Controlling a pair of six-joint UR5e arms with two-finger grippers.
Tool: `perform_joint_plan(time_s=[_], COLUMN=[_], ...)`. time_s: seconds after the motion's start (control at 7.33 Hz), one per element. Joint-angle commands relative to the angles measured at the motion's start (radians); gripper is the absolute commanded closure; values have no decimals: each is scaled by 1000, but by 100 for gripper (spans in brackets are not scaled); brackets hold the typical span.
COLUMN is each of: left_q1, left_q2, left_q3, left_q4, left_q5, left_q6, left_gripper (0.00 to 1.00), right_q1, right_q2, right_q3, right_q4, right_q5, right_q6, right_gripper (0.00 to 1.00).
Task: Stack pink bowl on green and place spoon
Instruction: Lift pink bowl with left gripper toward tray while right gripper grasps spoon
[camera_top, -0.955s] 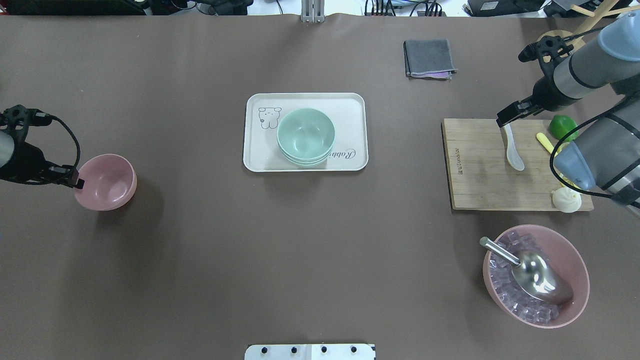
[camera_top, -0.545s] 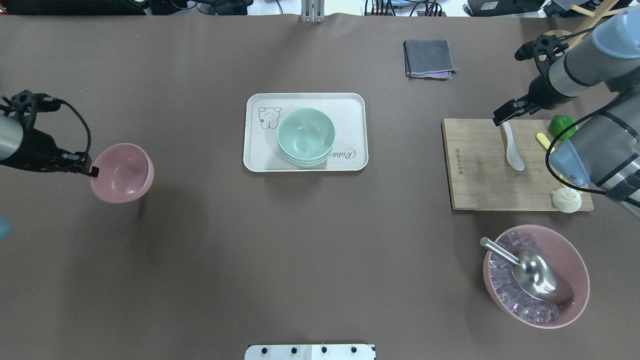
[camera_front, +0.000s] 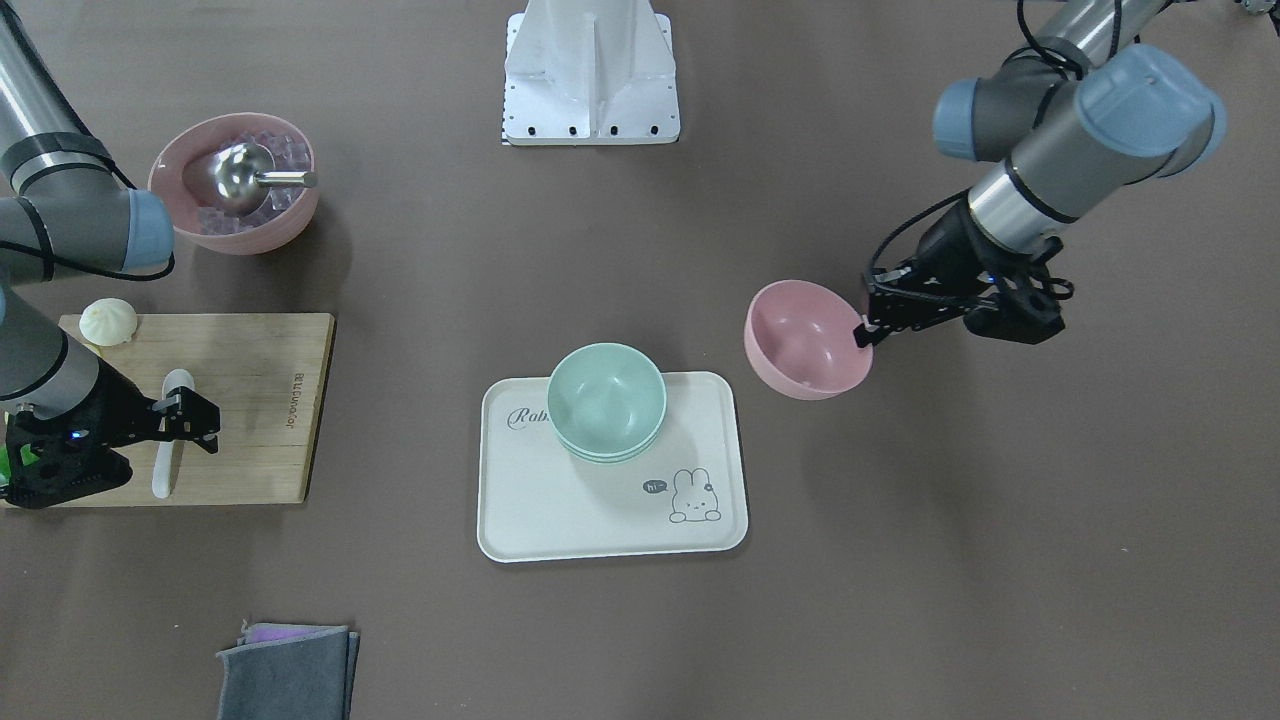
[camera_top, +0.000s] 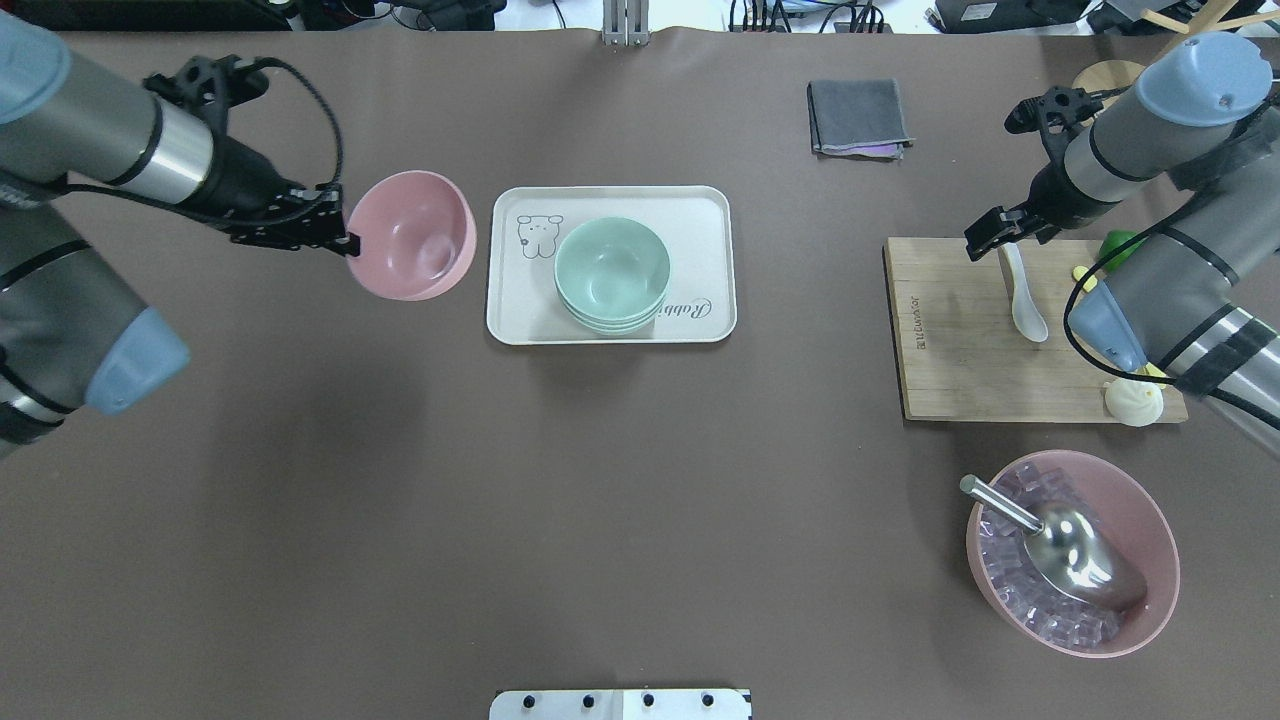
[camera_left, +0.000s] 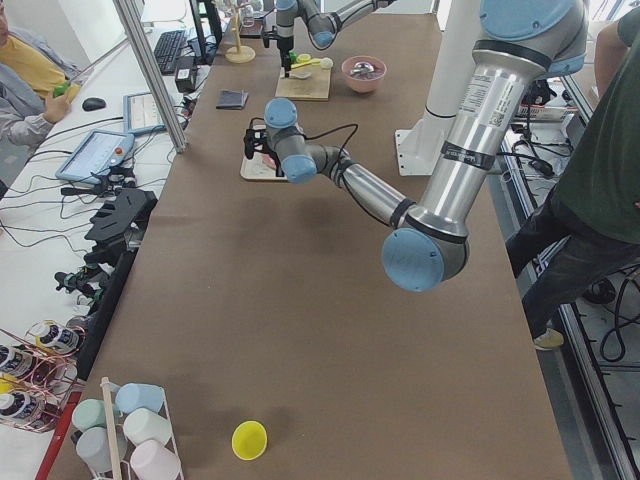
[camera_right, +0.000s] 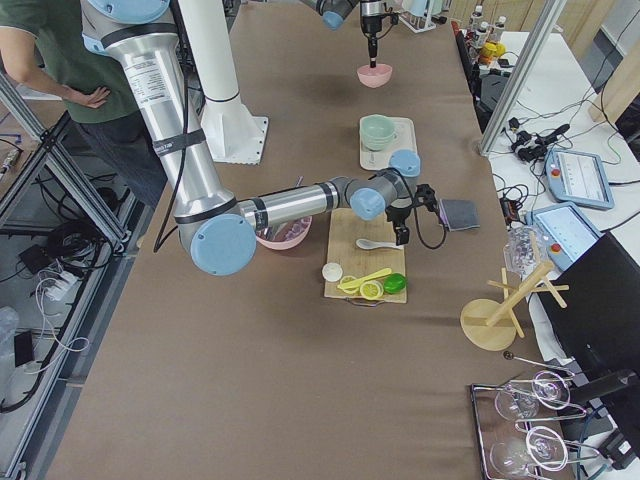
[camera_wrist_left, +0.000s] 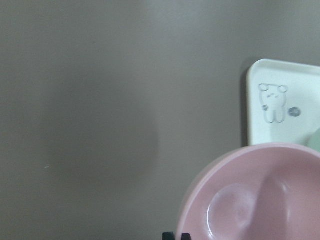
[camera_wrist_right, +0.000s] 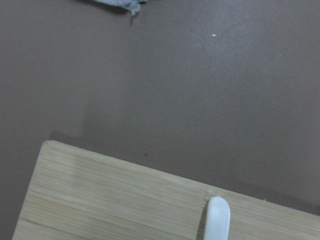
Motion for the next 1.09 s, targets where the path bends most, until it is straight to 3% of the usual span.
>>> perform_joint_plan(time_s=[0.0, 0.27, 0.68, 0.95], left_q1=[67, 121, 179, 179], left_q2=[-156, -268, -307, -311], left_q3=[21, 110, 164, 166], left_q4=[150, 150, 139, 138], left_q5=[85, 166, 223, 223], left_q6=[-27, -58, -69, -69], left_gripper=[100, 100, 100, 100], right_q1=[3, 5, 3, 3], right_q2=[-12, -43, -43, -45], right_q3=[-22, -11, -20, -20], right_q4=[1, 2, 2, 1], right_q5=[43, 80, 78, 78], right_q6=[129, 141, 141, 142], right_gripper=[6, 6, 10, 22])
